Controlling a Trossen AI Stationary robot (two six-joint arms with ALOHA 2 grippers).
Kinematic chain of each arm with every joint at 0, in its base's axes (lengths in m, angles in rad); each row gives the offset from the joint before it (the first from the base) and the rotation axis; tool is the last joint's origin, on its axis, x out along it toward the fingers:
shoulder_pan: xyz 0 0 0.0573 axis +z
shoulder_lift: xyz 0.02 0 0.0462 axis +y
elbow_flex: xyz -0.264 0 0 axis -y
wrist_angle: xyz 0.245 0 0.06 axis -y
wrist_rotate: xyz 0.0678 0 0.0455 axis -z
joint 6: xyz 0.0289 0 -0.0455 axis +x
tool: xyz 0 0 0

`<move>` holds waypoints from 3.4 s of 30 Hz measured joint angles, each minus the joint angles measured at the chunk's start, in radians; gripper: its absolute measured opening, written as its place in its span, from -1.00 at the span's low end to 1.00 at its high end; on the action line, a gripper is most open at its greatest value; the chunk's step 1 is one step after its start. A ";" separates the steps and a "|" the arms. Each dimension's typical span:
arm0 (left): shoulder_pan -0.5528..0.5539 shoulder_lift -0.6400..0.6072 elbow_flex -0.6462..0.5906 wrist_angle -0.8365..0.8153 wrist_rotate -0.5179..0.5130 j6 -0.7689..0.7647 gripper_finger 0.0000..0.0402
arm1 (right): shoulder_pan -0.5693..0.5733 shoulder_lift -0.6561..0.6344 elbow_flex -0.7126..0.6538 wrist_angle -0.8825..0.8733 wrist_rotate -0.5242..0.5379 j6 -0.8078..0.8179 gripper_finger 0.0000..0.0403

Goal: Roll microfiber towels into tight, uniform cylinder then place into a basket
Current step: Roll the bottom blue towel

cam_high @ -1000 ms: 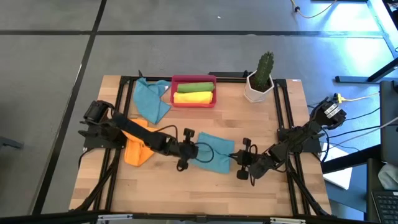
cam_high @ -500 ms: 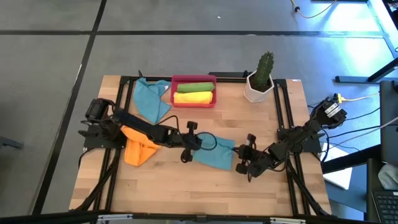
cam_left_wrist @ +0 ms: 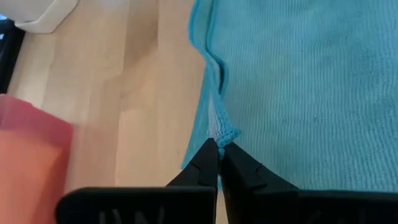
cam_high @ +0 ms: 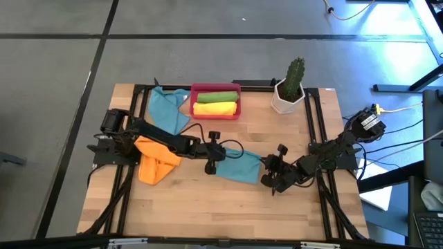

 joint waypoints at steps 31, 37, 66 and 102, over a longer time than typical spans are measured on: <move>-0.091 -0.025 0.028 0.075 -0.076 -0.209 -0.42 | 0.001 -0.143 0.001 0.091 -0.101 -0.159 -0.36; -0.151 0.082 0.029 0.203 -0.072 -0.212 -0.42 | -0.033 -0.095 0.001 0.091 -0.139 -0.156 -0.91; -0.158 0.131 0.028 0.228 -0.079 -0.262 -0.42 | -0.162 -0.150 -0.013 0.119 -0.170 -0.211 -0.97; -0.134 0.130 0.028 0.274 -0.084 -0.260 -0.42 | -0.112 -0.142 -0.043 0.171 -0.164 -0.149 -0.96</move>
